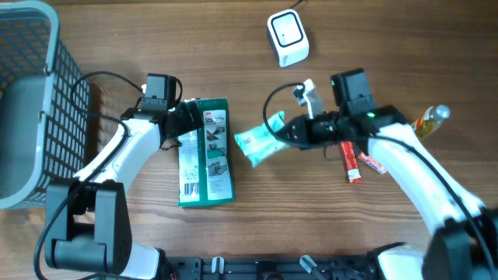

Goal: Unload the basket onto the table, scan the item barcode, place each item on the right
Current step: 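Lift the tissue pack up to the white scanner with the right gripper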

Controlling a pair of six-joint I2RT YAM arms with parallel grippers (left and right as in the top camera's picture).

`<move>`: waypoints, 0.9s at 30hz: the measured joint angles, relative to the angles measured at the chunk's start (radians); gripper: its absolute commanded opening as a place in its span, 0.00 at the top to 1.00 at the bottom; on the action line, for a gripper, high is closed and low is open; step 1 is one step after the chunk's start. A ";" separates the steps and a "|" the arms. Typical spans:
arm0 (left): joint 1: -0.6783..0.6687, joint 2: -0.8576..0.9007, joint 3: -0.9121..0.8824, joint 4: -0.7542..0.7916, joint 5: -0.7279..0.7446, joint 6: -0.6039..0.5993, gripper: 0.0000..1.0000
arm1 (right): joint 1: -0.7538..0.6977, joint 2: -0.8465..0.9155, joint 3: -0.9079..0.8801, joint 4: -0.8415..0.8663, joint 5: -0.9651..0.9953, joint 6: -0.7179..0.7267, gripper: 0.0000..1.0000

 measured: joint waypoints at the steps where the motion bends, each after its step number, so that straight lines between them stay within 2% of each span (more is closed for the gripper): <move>1: 0.000 0.000 0.000 -0.001 0.000 0.000 0.00 | 0.000 -0.035 -0.001 -0.043 0.001 -0.037 0.96; 4: 0.000 0.000 0.000 0.000 0.000 0.000 0.00 | 0.000 -0.100 -0.001 -0.114 0.004 -0.131 0.96; 10: 0.000 0.000 0.000 0.000 0.000 0.000 0.00 | 0.000 -0.122 -0.001 -0.109 0.005 -0.192 0.96; 15: 0.000 0.000 0.000 0.000 0.000 0.000 0.00 | 0.002 -0.122 -0.001 -0.098 0.081 -0.158 0.96; 18: 0.000 0.000 0.000 0.000 0.000 0.000 0.00 | 0.004 -0.122 0.028 -0.139 0.251 -0.083 0.96; 23: 0.000 0.000 0.000 -0.001 0.000 0.002 0.00 | 0.004 -0.119 0.327 -0.272 0.415 -0.055 0.96; 24: 0.000 0.000 0.000 0.000 0.000 0.003 0.00 | 0.005 -0.114 0.435 -0.308 0.476 -0.055 0.96; 27: 0.000 0.000 0.000 0.000 0.000 0.003 0.00 | 0.022 -0.090 0.610 -0.325 0.611 -0.072 0.96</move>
